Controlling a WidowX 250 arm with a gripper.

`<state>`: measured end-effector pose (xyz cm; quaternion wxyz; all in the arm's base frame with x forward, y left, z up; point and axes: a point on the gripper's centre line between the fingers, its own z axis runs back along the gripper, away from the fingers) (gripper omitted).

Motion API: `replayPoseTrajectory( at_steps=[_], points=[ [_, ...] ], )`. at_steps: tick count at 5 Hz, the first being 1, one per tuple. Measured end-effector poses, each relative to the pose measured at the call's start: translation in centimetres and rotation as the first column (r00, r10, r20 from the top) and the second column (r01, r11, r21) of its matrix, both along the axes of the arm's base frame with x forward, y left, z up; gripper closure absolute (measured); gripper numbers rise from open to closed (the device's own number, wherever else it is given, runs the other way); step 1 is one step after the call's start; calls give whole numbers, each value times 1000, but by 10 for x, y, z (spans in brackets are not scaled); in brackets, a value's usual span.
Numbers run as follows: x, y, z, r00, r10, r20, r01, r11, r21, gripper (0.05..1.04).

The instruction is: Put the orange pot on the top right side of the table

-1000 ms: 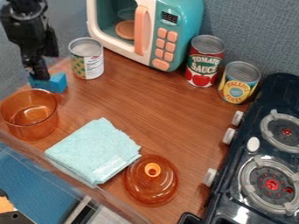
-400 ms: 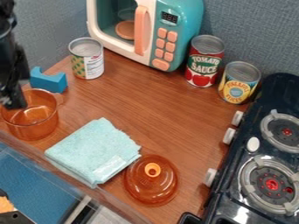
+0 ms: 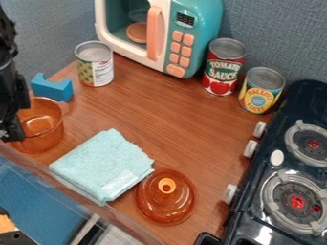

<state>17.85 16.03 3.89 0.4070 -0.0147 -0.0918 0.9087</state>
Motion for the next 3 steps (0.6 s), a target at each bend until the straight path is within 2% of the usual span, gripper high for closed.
replayPoseTrajectory(
  at_steps=[1, 2, 3],
  points=[
    [6, 2, -12, 1000, -15, -15, 15, 1000, -24, 83],
    [14, 0, -26, 997, -49, -55, 48, 999, -23, 83],
    [20, -1, -43, 994, -74, -74, 70, 996, -64, 83]
  ],
)
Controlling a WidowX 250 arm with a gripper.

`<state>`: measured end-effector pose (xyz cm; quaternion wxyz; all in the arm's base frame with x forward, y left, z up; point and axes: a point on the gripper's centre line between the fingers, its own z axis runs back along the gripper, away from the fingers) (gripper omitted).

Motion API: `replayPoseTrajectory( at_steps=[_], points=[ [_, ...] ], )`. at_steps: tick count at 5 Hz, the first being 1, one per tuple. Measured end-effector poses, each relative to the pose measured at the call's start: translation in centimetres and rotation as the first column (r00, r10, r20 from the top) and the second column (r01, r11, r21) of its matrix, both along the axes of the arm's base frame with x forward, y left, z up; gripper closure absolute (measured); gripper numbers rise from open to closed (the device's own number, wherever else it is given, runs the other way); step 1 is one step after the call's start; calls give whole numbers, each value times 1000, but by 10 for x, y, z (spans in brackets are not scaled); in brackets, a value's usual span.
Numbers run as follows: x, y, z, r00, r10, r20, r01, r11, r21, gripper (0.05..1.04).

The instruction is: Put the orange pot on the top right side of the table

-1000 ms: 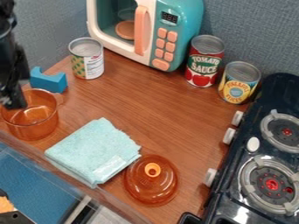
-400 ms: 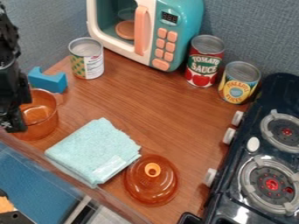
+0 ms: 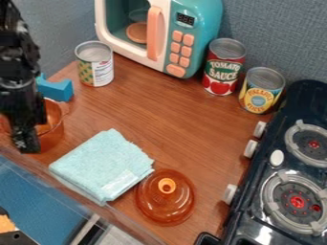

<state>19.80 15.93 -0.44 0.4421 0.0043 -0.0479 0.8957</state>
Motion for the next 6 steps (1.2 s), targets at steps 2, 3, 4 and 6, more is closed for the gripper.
replayPoseTrajectory(
  at_steps=[2, 3, 4, 6],
  points=[
    [3, -3, -7, 997, -72, 25, 72, 997, -1, 427],
    [5, -2, -4, 997, -72, 36, 71, 997, 11, 736],
    [10, -2, 6, 994, -104, 45, 101, 994, 51, 941],
    [19, -6, 29, 983, -177, 53, 172, 982, 84, 1010]
  ],
)
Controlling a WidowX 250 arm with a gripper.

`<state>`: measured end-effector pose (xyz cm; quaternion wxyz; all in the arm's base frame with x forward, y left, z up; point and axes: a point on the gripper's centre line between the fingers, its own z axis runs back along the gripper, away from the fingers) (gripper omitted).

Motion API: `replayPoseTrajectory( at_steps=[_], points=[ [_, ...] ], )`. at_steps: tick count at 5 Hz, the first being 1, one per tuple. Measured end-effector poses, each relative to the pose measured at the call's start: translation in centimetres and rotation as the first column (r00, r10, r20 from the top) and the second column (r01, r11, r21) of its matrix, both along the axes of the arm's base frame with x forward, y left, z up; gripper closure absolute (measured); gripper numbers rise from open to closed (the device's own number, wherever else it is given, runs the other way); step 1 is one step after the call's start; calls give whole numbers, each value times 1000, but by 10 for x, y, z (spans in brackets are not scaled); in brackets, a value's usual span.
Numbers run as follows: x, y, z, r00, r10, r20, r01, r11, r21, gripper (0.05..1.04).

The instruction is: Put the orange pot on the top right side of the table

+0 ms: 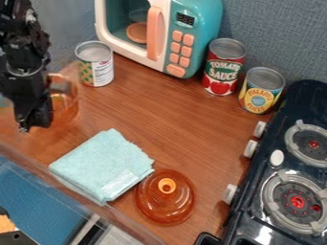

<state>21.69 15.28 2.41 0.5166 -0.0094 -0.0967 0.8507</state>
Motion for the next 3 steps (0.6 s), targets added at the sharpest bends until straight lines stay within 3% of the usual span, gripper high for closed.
replayPoseTrajectory(
  at_steps=[1, 2, 3],
  points=[
    [18, -20, 23, 992, -118, 38, 118, 993, 12, 1010],
    [50, -59, 35, 957, -287, 49, 286, 958, 31, 1010],
    [89, -112, 23, 894, -445, 52, 446, 895, -6, 1010]
  ],
)
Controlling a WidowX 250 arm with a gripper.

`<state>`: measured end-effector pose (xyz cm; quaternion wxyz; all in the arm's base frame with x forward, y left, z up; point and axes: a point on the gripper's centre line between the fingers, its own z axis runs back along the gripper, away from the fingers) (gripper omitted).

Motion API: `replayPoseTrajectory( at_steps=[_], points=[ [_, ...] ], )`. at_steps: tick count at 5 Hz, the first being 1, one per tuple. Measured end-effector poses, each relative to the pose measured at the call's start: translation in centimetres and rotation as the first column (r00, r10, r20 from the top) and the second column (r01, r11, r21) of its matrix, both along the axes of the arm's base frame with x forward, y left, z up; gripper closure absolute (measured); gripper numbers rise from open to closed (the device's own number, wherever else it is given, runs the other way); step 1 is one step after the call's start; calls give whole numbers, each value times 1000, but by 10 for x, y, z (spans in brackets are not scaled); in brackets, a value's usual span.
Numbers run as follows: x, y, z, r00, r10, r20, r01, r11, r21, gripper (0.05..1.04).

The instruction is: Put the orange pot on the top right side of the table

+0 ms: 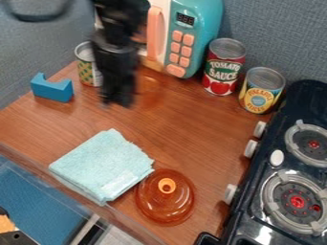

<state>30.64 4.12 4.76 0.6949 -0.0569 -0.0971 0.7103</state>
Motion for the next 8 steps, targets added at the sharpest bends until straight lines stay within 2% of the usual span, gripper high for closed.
replayPoseTrajectory(
  at_steps=[1, 2, 3, 4, 5, 6, 7, 8],
  points=[
    [30, -45, -21, 992, -124, -23, 124, 992, -13, 1010],
    [43, -68, -40, 981, -192, -40, 192, 981, -9, 1010],
    [50, -70, -53, 979, -198, -42, 199, 980, 2, 1010],
    [57, -71, -53, 972, -229, -51, 230, 973, 11, 982],
    [53, -71, -55, 973, -216, -84, 219, 975, 25, 798],
    [51, -73, -51, 970, -232, -77, 234, 972, 13, 505],
    [52, -72, -32, 971, -235, -32, 236, 972, 4, 223],
    [53, -62, -10, 976, -219, 2, 219, 976, 13, 72]
  ],
)
